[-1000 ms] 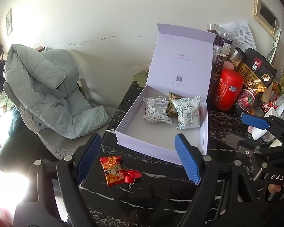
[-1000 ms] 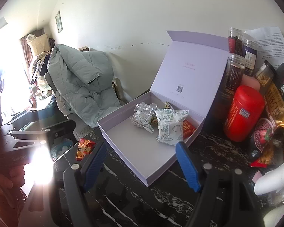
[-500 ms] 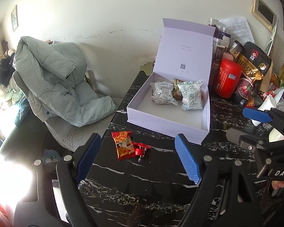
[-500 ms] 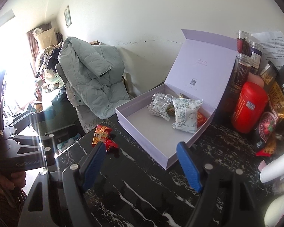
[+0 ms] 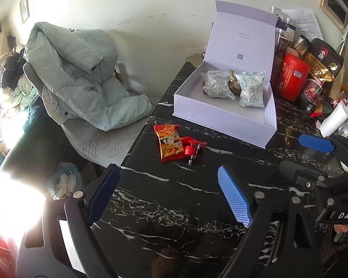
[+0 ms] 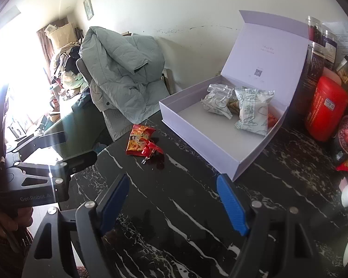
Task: Organize objects
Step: 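Withdraw both tools from the box back over the table, then move the left gripper to the red-gold candy packet while the right gripper approaches the red toy fan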
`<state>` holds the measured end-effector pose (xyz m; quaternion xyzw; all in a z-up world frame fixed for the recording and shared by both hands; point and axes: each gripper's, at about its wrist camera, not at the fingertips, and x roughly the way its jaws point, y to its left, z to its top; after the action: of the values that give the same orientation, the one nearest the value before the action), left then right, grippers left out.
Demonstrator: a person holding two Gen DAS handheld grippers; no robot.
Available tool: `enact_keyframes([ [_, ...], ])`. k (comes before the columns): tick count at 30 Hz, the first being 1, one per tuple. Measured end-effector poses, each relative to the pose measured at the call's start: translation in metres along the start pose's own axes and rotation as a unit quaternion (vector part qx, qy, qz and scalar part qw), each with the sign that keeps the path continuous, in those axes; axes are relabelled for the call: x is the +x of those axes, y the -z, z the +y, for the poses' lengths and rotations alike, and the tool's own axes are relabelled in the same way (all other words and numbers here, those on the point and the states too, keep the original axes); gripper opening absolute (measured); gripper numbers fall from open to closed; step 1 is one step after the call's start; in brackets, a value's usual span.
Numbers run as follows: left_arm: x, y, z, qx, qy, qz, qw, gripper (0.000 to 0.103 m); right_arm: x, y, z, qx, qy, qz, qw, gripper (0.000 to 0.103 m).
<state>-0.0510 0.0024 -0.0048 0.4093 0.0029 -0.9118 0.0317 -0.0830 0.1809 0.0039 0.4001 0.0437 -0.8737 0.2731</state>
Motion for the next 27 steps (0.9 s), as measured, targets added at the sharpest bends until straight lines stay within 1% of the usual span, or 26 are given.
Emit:
enact_keyframes([
  [9,0.024,0.016,0.018,-0.013,0.000,0.031,0.9994,0.089,0.031,0.006,0.012,-0.008,-0.012,0.025,1.000,0.079],
  [12,0.031,0.018,0.025,-0.019,0.007,0.036,0.9991,0.089,0.043,0.005,0.016,-0.009,-0.022,0.034,0.999,0.079],
  [17,0.043,0.017,0.036,-0.024,0.012,0.044,0.9987,0.089,0.064,-0.001,0.017,-0.001,-0.029,0.047,0.998,0.079],
  [22,0.057,0.016,0.048,-0.030,0.013,0.051,0.9982,0.089,0.086,-0.010,0.020,-0.004,-0.030,0.055,0.998,0.079],
  [27,0.070,0.015,0.059,-0.038,0.021,0.057,0.9974,0.089,0.110,-0.020,0.025,-0.005,-0.039,0.063,0.997,0.079],
])
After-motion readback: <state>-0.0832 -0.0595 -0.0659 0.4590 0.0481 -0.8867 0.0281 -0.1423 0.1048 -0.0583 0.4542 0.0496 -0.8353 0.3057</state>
